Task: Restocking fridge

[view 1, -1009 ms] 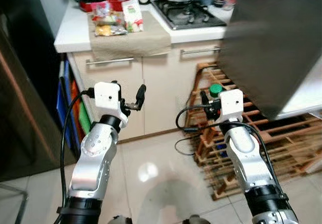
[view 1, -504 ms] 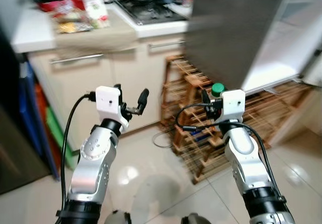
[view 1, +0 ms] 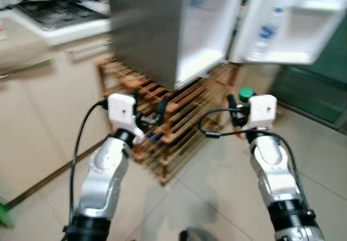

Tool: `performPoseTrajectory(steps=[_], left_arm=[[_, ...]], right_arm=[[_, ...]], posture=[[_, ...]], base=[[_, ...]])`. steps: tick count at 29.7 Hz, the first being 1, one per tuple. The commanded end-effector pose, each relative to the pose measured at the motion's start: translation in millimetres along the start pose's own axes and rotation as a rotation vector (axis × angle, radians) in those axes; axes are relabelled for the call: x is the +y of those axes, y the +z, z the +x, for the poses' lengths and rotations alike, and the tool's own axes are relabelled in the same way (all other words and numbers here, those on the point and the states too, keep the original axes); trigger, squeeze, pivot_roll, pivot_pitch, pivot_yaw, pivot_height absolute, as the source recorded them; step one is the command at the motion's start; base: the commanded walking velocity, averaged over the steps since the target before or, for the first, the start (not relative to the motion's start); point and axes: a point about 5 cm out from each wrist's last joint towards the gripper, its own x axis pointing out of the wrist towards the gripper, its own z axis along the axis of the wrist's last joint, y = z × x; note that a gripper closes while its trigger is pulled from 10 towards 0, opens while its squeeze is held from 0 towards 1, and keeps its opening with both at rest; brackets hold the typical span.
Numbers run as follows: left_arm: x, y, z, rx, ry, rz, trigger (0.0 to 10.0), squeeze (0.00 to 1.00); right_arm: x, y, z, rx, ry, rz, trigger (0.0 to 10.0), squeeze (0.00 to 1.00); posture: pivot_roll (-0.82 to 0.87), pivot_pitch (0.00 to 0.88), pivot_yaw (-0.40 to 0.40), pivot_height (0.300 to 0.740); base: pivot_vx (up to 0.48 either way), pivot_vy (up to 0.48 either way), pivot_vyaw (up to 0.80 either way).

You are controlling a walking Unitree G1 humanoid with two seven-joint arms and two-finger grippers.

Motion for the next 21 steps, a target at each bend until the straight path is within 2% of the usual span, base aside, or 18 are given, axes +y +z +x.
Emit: performPoseTrajectory(steps=[1,2,5,9,16,17,18,21], left_arm=[[-3.5,-3,3.5,0.008,-0.002,-0.024,10.0,0.00],[-3.5,-3,3.5,0.008,-0.002,-0.024,10.0,0.00],[13.1,-17,4.8,0.100,0.164,0.008,10.0,0.00],[18.1,-26,0.3,0.142,0.202,0.012,10.0,0.00],[11.3,-30,-2.7,0.169,0.148,-0.006,10.0,0.00],[7.9,-27,-1.8,0.161,0.128,-0.065,10.0,0.00],[5.4,-24,-1.1,0.149,0.108,-0.080,10.0,0.00],[4.4,-17,1.3,0.120,0.105,-0.043,10.0,0.00]], right_arm=[[-8.4,9,1.8,-0.053,-0.023,-0.037,0.0,0.00],[-8.4,9,1.8,-0.053,-0.023,-0.037,0.0,0.00],[-6.1,9,-0.4,-0.063,-0.013,-0.025,0.0,0.00],[-10.8,6,-0.7,-0.038,-0.045,0.025,0.0,0.00],[-18.0,1,0.3,-0.007,-0.083,0.060,0.0,0.00],[-16.3,0,0.5,-0.005,-0.077,0.059,0.0,0.00],[-14.7,-1,0.4,-0.002,-0.070,0.058,0.0,0.00],[-10.8,-2,1.4,0.004,-0.058,0.064,0.0,0.00]], posture=[[-0.11,0.000,0.004,0.676],[-0.11,0.000,0.004,0.676],[-0.11,0.000,0.010,0.680],[-0.11,0.000,0.011,0.698],[-0.10,0.000,0.002,0.730],[-0.09,0.000,-0.001,0.739],[-0.08,0.000,-0.007,0.740],[-0.07,0.000,-0.017,0.740]], base=[[0.379,-0.292,0.00],[0.379,-0.292,0.00],[0.231,0.000,-0.15],[0.000,0.000,-0.23],[0.000,0.000,0.00],[0.000,0.000,0.00],[0.000,0.000,0.00],[0.000,0.000,0.00]])
